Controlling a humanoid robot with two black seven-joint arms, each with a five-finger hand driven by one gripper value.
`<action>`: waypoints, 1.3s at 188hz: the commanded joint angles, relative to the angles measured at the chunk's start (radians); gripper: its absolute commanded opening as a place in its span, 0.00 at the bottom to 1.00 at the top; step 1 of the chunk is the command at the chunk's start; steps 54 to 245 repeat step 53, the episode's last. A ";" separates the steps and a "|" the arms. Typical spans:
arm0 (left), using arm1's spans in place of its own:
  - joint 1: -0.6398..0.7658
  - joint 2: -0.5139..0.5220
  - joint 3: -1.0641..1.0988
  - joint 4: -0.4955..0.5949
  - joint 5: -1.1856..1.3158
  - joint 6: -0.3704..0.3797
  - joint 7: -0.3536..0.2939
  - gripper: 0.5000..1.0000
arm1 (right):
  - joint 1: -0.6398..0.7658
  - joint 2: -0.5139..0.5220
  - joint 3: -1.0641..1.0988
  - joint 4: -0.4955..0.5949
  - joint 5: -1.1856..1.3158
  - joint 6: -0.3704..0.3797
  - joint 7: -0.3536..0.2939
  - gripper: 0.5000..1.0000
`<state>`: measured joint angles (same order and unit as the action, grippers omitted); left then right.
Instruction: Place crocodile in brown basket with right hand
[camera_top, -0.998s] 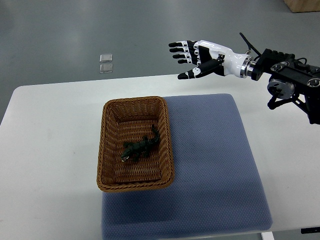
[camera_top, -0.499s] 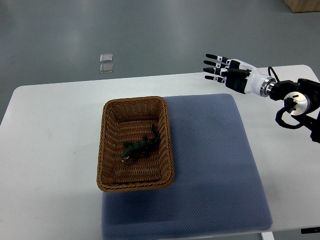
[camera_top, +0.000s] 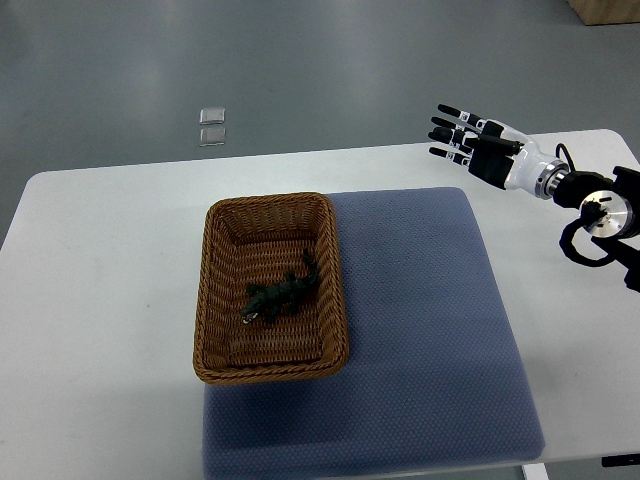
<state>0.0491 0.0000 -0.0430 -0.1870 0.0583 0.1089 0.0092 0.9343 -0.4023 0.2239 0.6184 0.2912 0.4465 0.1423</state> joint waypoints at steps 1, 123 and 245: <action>0.000 0.000 0.000 0.000 0.000 0.000 0.000 1.00 | -0.002 0.000 0.002 0.000 0.000 0.001 0.000 0.86; 0.000 0.000 0.000 0.000 0.000 0.000 0.000 1.00 | -0.009 -0.006 0.002 0.000 -0.009 0.004 0.000 0.86; 0.000 0.000 0.000 0.000 0.000 0.000 0.000 1.00 | -0.009 -0.006 0.002 0.000 -0.009 0.004 0.000 0.86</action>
